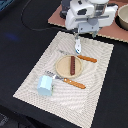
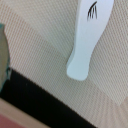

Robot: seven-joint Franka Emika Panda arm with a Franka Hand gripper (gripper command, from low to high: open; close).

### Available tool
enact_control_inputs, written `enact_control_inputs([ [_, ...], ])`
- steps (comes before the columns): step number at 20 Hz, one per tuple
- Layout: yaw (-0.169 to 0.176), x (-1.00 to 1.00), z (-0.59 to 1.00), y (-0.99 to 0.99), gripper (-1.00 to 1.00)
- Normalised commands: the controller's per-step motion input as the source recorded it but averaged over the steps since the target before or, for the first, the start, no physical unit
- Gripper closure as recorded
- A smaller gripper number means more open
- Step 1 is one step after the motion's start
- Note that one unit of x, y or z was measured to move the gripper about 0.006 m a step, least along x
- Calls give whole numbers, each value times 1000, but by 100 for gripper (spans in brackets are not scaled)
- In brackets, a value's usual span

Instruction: Interact with the objects in diverse but meaningful ways.

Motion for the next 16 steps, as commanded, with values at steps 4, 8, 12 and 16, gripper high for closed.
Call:
enact_control_inputs([
  [4,-5,-363,-494,-158,-100],
  [8,0,-244,-364,-25,-100],
  [12,0,-185,-290,0,-100],
  [16,0,-319,-54,163,-100],
])
